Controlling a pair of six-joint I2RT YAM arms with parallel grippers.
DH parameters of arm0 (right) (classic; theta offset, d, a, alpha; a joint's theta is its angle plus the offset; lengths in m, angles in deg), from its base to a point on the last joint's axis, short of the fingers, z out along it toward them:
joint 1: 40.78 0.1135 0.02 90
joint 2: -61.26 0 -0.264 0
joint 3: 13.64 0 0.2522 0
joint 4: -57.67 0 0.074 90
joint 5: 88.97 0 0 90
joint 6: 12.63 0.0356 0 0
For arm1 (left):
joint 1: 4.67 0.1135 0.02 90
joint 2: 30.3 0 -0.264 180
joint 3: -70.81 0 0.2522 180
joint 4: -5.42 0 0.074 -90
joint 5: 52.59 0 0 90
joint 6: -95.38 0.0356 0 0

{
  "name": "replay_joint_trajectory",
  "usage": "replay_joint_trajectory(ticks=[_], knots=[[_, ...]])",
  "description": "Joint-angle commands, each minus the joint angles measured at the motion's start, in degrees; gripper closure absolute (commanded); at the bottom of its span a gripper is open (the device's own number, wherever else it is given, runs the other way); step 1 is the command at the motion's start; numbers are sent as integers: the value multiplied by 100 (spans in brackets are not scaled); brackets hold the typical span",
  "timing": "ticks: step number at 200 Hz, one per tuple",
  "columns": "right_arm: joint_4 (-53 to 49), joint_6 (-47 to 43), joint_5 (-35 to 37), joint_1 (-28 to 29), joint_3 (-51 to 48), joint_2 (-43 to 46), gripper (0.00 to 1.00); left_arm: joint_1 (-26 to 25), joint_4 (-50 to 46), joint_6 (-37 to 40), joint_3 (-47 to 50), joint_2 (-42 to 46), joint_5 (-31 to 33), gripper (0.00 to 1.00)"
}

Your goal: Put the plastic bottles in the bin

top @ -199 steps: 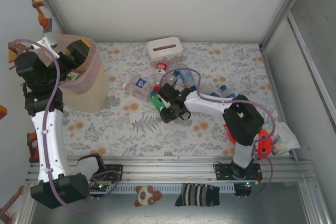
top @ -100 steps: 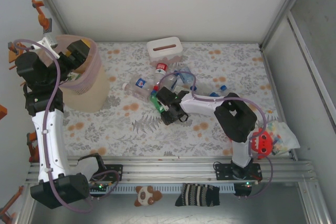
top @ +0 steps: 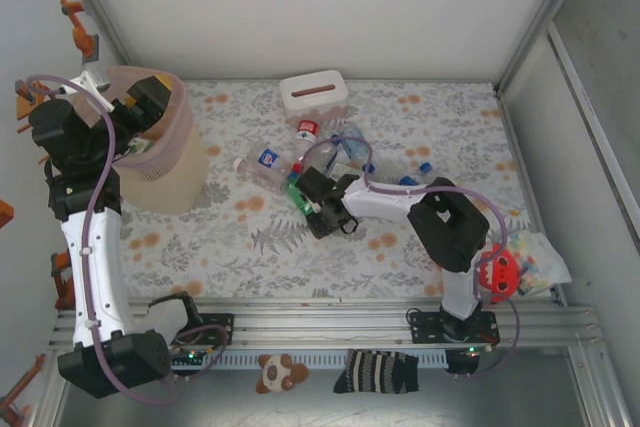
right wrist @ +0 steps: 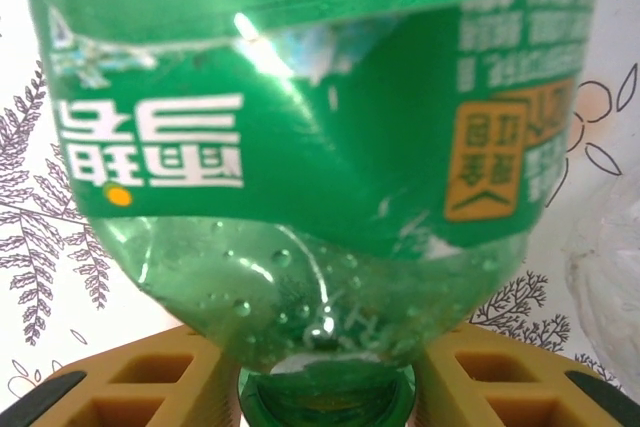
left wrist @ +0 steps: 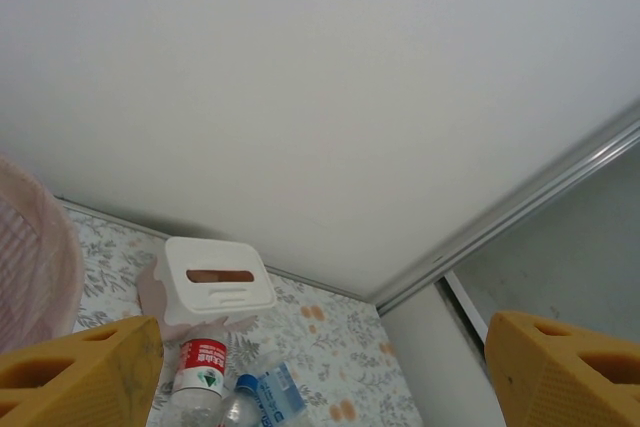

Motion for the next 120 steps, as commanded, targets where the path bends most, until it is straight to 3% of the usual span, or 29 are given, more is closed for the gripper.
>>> replay_joint_trajectory(ticks=[1, 57, 120], knots=[[-218, 116, 96, 72, -109, 114, 58, 9, 209, -77, 64, 51, -142, 17], [-299, 109, 129, 113, -108, 166, 56, 9, 209, -121, 47, 86, -133, 17], [-304, 104, 171, 116, -122, 224, 61, 9, 209, -156, 30, 132, -102, 17]])
